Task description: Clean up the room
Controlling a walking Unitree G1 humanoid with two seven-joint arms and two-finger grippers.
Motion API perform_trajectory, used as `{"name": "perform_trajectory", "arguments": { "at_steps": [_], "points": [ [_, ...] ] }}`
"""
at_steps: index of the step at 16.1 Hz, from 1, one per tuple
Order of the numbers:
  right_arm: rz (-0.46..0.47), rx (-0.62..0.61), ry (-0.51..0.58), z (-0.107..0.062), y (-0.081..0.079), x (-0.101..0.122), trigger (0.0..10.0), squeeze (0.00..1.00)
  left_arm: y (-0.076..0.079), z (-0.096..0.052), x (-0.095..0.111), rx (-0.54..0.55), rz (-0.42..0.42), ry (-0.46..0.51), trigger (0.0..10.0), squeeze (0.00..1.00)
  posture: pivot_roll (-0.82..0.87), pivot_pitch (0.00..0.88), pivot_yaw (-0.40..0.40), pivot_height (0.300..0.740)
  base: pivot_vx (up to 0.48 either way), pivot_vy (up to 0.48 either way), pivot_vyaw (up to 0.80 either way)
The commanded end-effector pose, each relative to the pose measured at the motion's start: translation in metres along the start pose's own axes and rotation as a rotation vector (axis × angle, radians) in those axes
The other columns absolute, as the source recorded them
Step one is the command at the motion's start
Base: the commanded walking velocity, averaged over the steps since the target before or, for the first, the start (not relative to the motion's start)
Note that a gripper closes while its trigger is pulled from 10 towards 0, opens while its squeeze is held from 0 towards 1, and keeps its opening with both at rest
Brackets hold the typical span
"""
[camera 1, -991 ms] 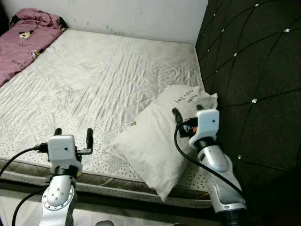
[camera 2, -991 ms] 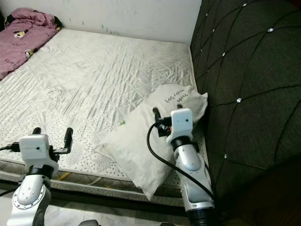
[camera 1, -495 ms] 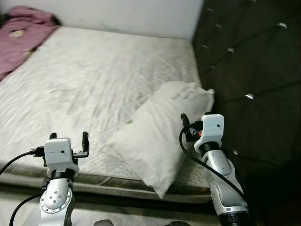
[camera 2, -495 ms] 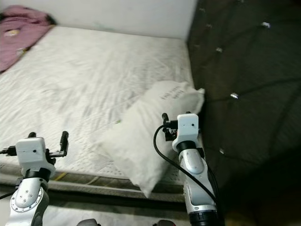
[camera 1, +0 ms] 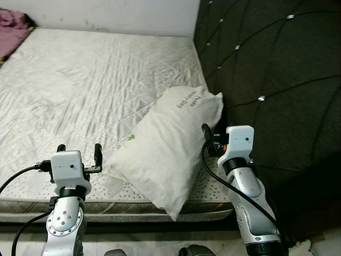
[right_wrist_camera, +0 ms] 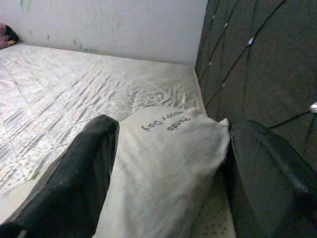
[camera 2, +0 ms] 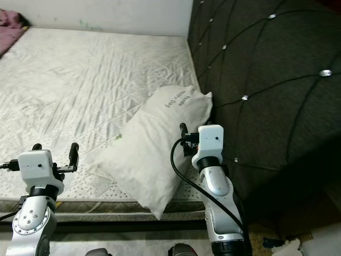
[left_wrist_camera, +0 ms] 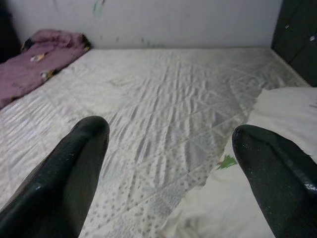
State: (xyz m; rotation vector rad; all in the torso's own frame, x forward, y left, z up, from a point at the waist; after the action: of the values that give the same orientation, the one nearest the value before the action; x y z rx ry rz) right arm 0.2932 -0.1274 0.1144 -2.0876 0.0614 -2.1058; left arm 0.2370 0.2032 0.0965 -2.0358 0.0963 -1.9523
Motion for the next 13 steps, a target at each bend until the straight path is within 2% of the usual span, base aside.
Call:
{"name": "perform_trajectory", "arguments": {
  "at_steps": [1, 8, 13],
  "points": [
    [0.008, -0.017, -0.015, 0.000, 0.004, -0.004, 10.0, 0.00, -0.002, 0.000, -0.004, 0.012, -0.018, -0.025, 10.0, 0.00, 0.08, 0.065, -0.030, 0.740, 0.000, 0.000, 0.00],
    [0.025, 0.002, -0.048, 0.003, 0.002, -0.010, 10.0, 0.00, 0.002, 0.005, -0.006, -0.013, -0.041, -0.034, 10.0, 0.00, 0.08, 0.057, -0.032, 0.740, 0.000, 0.000, 0.00],
    [0.024, 0.033, -0.059, 0.005, -0.001, -0.011, 10.0, 0.00, 0.008, 0.008, 0.000, -0.042, -0.036, 0.004, 10.0, 0.00, 0.08, 0.052, -0.037, 0.740, 0.000, 0.000, 0.00]
  ]
}}
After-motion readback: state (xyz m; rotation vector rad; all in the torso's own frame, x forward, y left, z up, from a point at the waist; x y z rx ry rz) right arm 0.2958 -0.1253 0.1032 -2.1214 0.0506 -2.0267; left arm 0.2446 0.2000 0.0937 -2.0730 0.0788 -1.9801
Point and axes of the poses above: a point about 5 cm out from each wrist's last joint towards the gripper, its own z axis pointing out of the wrist towards the gripper, its own x axis along the axis of the wrist's last joint, y = z × x, the point moved 2 cm from there along z, pointing out of the wrist towards the gripper, and after that the axes turned 10 degrees about z, right-handed, at the moved point
